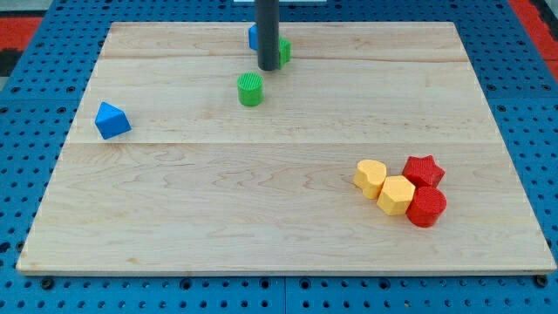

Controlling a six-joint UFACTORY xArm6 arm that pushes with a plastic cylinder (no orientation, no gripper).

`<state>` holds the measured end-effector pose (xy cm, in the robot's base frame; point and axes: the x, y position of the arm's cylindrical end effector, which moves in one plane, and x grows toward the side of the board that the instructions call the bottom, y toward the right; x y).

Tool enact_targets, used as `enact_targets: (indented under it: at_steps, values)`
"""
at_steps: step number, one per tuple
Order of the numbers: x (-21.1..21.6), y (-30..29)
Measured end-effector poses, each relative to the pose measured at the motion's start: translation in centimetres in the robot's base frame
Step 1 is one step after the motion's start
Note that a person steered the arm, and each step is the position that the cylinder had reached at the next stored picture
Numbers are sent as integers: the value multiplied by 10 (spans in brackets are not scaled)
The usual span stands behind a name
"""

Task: Push the green blocks into the blue cube

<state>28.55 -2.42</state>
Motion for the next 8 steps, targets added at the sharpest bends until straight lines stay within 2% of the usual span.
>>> enact_targets:
  at_steps: [1,2,3,4,5,7,8]
  values:
    - [53,65]
    - [90,27]
    - [108,-33]
    - [67,-58]
    - [54,-24]
    - [84,12]
    - [29,8]
